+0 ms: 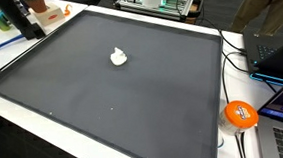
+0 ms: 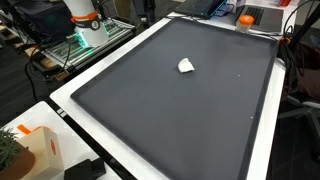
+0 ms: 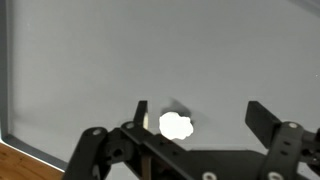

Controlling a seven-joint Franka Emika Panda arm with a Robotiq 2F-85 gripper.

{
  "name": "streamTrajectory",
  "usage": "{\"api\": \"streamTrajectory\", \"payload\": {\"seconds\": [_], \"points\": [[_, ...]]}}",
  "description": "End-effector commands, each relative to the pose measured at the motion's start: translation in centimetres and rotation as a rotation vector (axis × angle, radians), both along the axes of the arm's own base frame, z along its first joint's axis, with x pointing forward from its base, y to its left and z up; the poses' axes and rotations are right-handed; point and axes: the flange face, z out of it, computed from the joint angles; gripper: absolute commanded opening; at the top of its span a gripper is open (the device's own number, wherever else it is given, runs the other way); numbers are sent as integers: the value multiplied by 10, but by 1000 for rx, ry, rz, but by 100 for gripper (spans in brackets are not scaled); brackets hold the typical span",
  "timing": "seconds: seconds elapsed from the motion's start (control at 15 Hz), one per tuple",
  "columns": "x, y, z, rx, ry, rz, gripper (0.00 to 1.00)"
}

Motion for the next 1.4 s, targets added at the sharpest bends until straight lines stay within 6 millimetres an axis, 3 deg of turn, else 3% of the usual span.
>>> {"api": "streamTrajectory", "payload": {"seconds": [0.0,0.33,0.67,1.0,1.2,1.33], "points": [[9,4,-4,37,26,-65,100],[55,12,-6,219,-12,-229,100],[95,12,-21,244,-73,-303,100],[114,18,-45,184,-49,-324,100],[131,21,-37,99,9,-349,100],[153,34,-34,60,97,-355,100]]}}
